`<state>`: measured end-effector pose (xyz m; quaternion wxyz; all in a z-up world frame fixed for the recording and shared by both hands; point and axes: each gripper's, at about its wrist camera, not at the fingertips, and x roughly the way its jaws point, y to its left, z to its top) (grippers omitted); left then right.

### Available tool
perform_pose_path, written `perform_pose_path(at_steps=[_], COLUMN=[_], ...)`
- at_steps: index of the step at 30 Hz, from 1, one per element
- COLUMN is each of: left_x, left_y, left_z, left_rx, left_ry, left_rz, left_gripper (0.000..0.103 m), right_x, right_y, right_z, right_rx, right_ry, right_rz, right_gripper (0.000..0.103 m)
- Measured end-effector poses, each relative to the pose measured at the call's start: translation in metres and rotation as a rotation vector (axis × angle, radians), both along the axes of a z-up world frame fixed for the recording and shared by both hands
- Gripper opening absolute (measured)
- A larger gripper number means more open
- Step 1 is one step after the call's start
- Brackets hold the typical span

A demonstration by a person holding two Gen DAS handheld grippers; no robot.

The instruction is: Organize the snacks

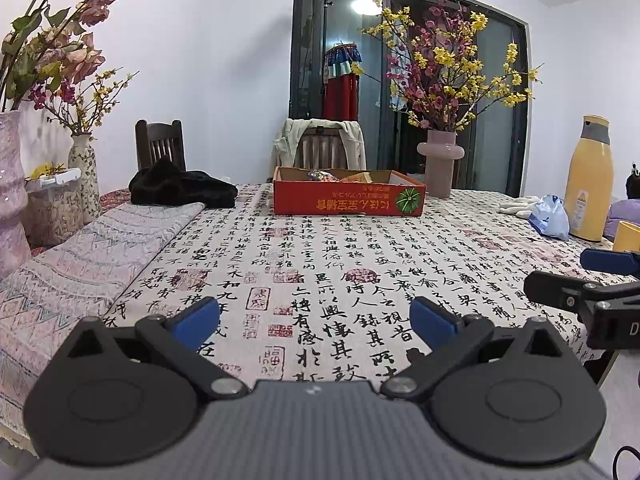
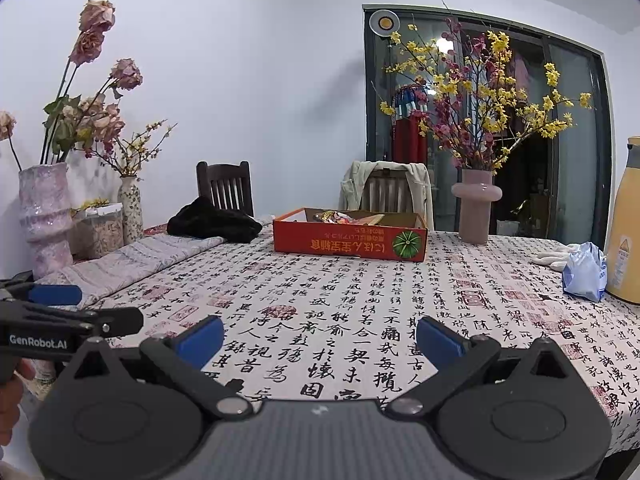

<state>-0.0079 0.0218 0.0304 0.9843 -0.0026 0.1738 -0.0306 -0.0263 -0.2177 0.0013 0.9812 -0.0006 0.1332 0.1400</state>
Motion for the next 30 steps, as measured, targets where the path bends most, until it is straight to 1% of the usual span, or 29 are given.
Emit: perform_pose_path(at_steps=[5,11,30], left_x=[-0.0014,0.0016,-0.0002], left_y=[-0.002,-0.0003,-0.0009], left_z=[0.0005,-0.0013,-0.0031], left_rx=[0.01,0.008,0.006], left_ry=[-0.008,0.016,0.009], left_rz=[0.001,0.025,0.015], left_gripper=[0.103,0.103,0.103], right_x=[0.0002,0.0012,0.0026], right_y=[0.0002,-0.0011,-0.0007], right_z=[-0.0002,0.0001,-0.0027], right_rx=[-0.003,0.003,-0.008], right_ry=[0.003,0.006,0.01], right_rz=[0.002,0.0,0.007], right_gripper=[0.103,0.103,0.103])
